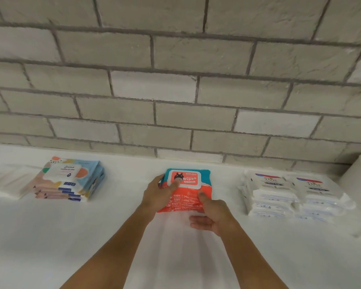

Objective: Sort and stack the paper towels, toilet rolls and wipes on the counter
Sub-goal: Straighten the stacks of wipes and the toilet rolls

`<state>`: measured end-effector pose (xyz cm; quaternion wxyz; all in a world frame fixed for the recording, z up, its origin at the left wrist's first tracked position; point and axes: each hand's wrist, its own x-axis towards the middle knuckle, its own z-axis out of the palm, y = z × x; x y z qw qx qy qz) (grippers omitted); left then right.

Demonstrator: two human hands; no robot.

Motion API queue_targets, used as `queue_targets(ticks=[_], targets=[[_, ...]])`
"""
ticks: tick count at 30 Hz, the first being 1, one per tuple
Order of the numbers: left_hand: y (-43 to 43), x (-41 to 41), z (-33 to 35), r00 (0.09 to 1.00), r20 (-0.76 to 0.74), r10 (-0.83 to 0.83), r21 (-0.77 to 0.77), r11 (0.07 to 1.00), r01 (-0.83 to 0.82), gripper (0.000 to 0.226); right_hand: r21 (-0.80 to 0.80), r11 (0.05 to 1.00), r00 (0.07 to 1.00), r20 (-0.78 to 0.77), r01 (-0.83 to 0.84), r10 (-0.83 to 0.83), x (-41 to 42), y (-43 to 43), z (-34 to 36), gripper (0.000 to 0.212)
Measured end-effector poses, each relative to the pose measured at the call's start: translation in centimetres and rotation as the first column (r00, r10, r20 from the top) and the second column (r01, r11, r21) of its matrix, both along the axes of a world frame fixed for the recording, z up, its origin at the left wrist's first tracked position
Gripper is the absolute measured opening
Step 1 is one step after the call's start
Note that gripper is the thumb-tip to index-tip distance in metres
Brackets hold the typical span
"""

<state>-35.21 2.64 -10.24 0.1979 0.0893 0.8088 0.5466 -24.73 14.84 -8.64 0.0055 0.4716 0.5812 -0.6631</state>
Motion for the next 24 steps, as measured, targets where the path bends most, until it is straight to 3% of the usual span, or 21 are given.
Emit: queue_targets(ticks=[24], targets=[[-8.5,-4.8,0.0,0.994,0.001,0.112,0.038,0.993,-0.112,0.064,0.153,0.977,0.989,0.018,-0.15,0.149,-6.0,-7.8,-0.8,0.044]])
